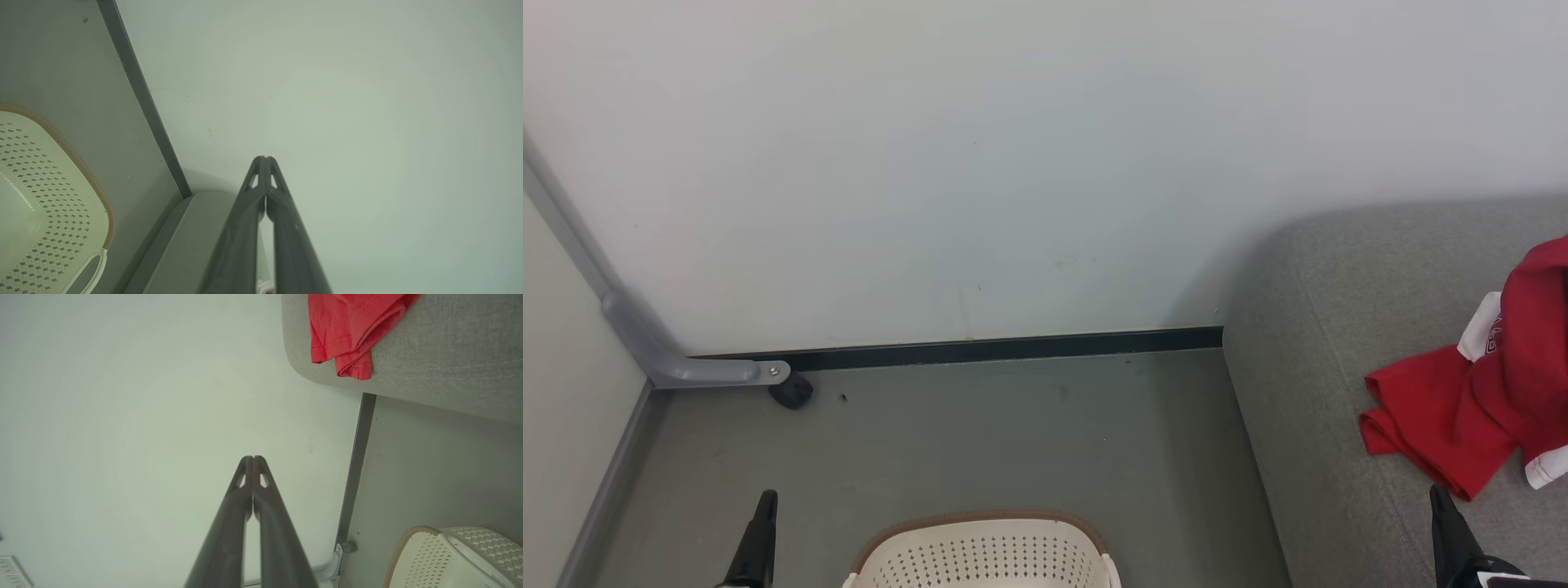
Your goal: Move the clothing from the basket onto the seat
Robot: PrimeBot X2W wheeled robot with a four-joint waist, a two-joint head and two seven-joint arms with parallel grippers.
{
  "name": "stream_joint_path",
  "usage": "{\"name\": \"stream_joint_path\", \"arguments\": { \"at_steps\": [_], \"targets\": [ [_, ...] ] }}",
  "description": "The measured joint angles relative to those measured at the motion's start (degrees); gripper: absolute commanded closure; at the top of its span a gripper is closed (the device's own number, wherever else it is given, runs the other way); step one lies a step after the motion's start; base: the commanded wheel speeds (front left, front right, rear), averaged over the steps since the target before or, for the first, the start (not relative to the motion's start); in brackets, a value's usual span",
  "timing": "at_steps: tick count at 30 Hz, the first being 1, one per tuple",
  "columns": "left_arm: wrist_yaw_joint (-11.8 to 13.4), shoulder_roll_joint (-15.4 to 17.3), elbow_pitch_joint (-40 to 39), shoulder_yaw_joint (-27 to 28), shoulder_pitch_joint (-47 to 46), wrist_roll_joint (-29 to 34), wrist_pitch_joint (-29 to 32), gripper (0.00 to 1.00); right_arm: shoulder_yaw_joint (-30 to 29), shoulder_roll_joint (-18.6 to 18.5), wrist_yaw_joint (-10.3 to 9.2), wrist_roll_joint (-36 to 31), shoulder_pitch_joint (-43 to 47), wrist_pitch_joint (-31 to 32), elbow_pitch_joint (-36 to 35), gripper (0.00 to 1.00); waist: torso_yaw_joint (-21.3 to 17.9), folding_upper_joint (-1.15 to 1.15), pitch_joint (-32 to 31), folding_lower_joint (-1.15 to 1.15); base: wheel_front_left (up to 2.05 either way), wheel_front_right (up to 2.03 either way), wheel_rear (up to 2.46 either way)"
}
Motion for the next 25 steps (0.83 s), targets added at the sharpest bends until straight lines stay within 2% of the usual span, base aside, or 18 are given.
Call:
{"name": "stream_joint_path", "arguments": {
  "at_steps": [25],
  "targets": [
    [0.0, 0.0, -0.01, 0.0, 0.0, -0.01, 0.0, 1.0, 0.0, 0.01, 0.0, 0.0, 0.0, 0.0, -0.02, 1.0, 0.0, 0.0, 0.0, 0.0, 0.0, 0.0, 0.0]
  ]
}}
